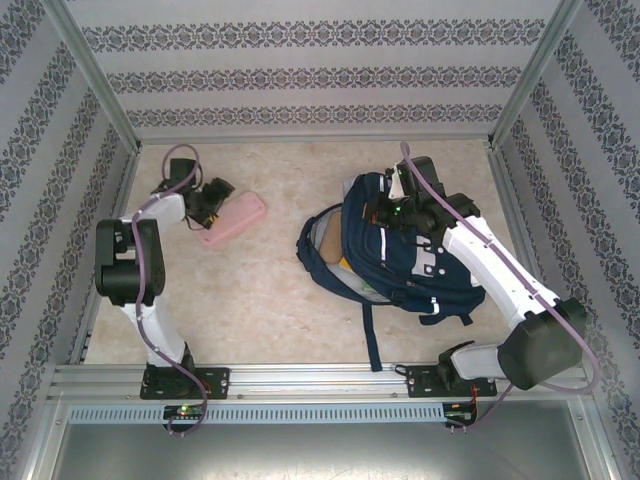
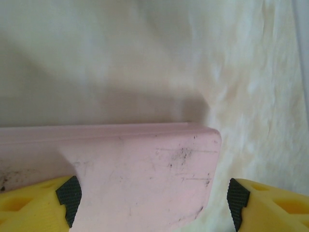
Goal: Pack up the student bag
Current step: Move the pencil case to the center of the table, then pick up the pencil case at the center of the table.
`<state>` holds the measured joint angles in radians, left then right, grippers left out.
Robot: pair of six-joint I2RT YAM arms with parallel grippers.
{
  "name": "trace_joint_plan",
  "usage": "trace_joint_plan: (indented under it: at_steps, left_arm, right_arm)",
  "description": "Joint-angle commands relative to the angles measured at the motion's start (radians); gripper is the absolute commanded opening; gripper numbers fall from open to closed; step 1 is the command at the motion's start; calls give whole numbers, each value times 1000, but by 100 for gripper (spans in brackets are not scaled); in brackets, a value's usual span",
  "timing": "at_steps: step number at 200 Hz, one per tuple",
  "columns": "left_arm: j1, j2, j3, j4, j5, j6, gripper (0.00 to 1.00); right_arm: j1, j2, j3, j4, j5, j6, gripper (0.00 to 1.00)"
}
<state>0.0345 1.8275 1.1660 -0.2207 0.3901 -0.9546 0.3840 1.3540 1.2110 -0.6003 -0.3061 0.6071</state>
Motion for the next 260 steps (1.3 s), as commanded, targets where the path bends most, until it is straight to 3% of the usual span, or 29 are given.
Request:
trace_joint_plan:
  at_steps: [1, 36, 55, 82, 110, 132, 190, 221, 260]
  left_arm:
    - [-121, -67, -157, -31, -56, -145, 84]
    - [-321, -184, -263, -33, -163, -286, 84]
    - [-382, -239, -249, -71, -204, -270, 85]
    - [-397, -271, -166, -178, -201, -69, 86]
    - [-395, -205, -36, -349, -208, 325, 87]
    - [-395, -104, 45, -471, -188, 527, 86]
    - [-399, -36, 57, -564, -158, 718, 90]
    - [-411, -15, 44, -562, -93, 736, 96]
    - [-445, 22, 45, -575, -149, 743, 95]
  right_arm:
    - [9, -6, 36, 160, -70, -4, 0]
    - [14, -6, 28, 176, -80, -3, 0]
    - [18, -13, 23, 177, -82, 0, 0]
    - [21, -32, 12, 176, -76, 3, 0]
    - [24, -54, -3, 172, -67, 5, 0]
    - [27, -67, -16, 172, -62, 10, 0]
    - [30, -85, -19, 149, -40, 4, 0]
    - [31, -73, -16, 155, -48, 8, 0]
    - [30, -64, -11, 155, -48, 3, 0]
